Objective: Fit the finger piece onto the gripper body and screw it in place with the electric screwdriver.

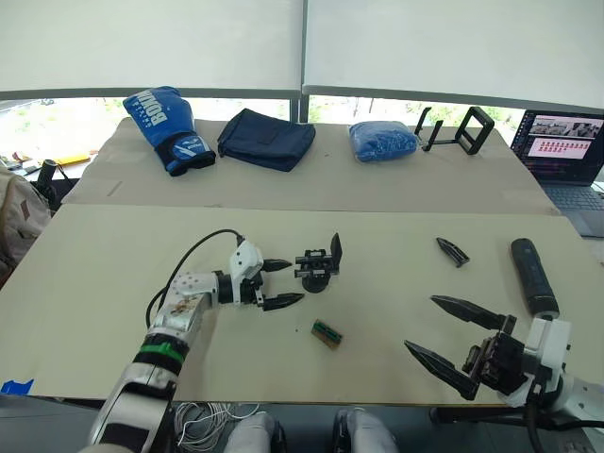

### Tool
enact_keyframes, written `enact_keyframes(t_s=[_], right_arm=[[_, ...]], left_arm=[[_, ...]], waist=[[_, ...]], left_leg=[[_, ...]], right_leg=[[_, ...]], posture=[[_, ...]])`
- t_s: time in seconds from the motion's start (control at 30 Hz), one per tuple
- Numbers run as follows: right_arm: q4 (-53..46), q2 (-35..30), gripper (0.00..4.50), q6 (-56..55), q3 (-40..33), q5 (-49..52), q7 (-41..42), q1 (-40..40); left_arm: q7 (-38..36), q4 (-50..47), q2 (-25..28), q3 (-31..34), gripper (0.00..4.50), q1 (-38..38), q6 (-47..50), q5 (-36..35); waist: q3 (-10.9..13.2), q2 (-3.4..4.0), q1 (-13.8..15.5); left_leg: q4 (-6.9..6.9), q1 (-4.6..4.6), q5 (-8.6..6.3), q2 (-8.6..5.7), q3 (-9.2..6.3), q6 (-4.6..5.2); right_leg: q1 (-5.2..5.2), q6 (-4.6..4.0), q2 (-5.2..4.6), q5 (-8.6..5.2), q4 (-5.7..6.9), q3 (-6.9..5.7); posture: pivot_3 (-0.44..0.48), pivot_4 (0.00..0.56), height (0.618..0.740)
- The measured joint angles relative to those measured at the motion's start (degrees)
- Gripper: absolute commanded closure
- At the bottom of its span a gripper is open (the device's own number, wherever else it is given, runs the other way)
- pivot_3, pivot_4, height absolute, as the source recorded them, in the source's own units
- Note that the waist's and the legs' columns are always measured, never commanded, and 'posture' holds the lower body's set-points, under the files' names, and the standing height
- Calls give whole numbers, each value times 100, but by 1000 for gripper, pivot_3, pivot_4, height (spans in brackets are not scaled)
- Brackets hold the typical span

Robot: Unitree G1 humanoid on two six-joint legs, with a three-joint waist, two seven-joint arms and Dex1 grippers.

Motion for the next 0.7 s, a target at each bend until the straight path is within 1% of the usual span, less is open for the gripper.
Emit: enact_keyframes(t_s=[0.2,0.37,0.4,0.47,0.53,0.57,0.7], right_arm=[[-79,61,0,-44,-6,-74,-77,226],[-207,69,0,-48,-33,-102,-167,375],[-229,70,0,-51,-44,-102,-171,391],[-236,73,0,-62,-53,-107,-177,422],[-235,87,0,-94,-55,-115,-181,471],[-235,93,0,-139,-57,-119,-179,496],[-226,94,0,-199,-65,-122,-163,508]], left_arm=[[-204,1198,-408,-41,52,-578,-802,394],[-332,1579,-649,-43,52,-772,-1033,513],[-360,1620,-696,-33,276,-778,-1052,515],[-380,1666,-719,-31,887,-793,-1131,554],[-328,1689,-724,-7,1700,-802,-1159,594],[-298,1701,-726,0,2179,-802,-1183,617],[-245,1676,-718,17,2171,-760,-1283,632]], waist=[[0,-1,-9],[1,-1,-20],[1,-1,-25],[1,-1,-24],[0,-1,-25],[0,-1,-28],[1,-2,-41]], left_leg=[[2,-3,0,-1,-1,1],[4,-3,-2,-1,-3,5],[3,-3,-2,0,-3,5],[3,-2,-3,0,-4,6],[3,-2,-3,0,-5,6],[3,-1,-3,0,-5,7],[4,-1,-4,0,-5,9]], right_leg=[[-1,0,0,0,0,-1],[-1,3,-1,-1,0,0],[-1,3,-1,-1,0,0],[-1,3,-2,-1,0,0],[0,2,-2,0,0,0],[0,2,-2,0,0,1],[0,2,-3,0,0,1]], posture=[[0,150,740],[0,150,740],[0,150,740],[0,150,740],[0,150,740],[0,150,740],[0,150,740]])
